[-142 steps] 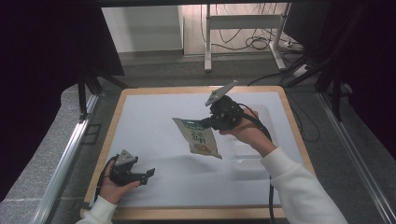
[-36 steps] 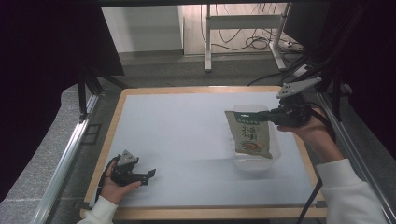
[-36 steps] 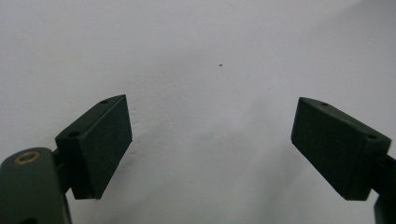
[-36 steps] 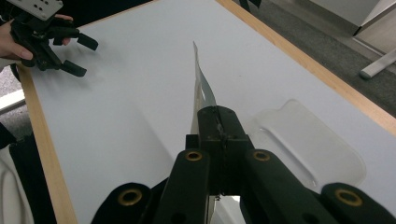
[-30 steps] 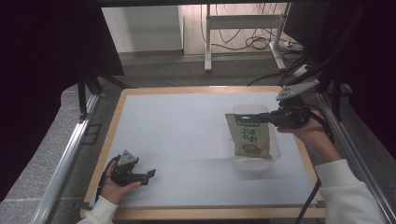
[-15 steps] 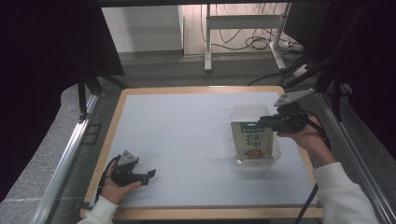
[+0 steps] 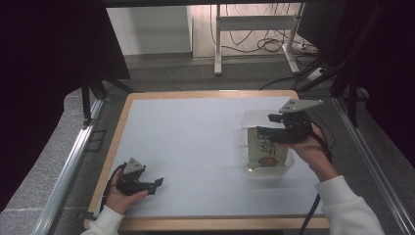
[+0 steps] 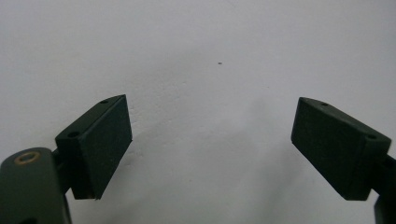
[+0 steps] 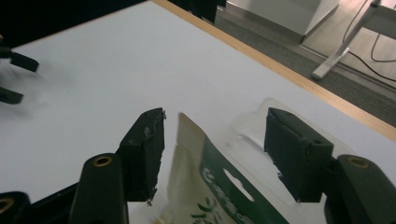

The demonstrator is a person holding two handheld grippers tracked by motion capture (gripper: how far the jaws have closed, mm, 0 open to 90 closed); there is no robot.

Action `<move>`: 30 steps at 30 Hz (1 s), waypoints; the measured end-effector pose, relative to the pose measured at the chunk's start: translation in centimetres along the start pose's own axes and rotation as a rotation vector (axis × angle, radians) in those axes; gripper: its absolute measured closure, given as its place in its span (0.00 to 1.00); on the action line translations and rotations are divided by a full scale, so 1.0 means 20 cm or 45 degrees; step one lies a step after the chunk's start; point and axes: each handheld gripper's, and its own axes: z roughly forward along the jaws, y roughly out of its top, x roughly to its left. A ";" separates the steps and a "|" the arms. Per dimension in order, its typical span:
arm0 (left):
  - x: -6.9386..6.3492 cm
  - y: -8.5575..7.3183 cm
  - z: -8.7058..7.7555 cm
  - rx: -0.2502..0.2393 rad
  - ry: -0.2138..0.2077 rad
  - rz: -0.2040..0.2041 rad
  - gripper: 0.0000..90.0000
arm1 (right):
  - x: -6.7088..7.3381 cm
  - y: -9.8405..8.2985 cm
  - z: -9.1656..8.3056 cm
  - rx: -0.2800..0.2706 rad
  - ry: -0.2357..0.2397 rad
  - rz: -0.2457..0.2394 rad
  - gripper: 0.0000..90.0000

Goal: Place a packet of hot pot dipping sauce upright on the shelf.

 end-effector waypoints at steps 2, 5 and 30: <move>0.00 0.00 0.00 0.000 0.001 0.000 0.14 | 0.01 0.00 0.00 -0.014 0.009 -0.003 0.41; 0.00 0.00 0.00 0.000 0.002 0.001 0.14 | 0.06 0.01 0.02 -0.044 0.042 -0.001 0.39; 0.00 -0.01 0.01 0.010 0.005 0.001 0.14 | 0.62 -0.20 0.35 -0.054 0.300 0.033 0.32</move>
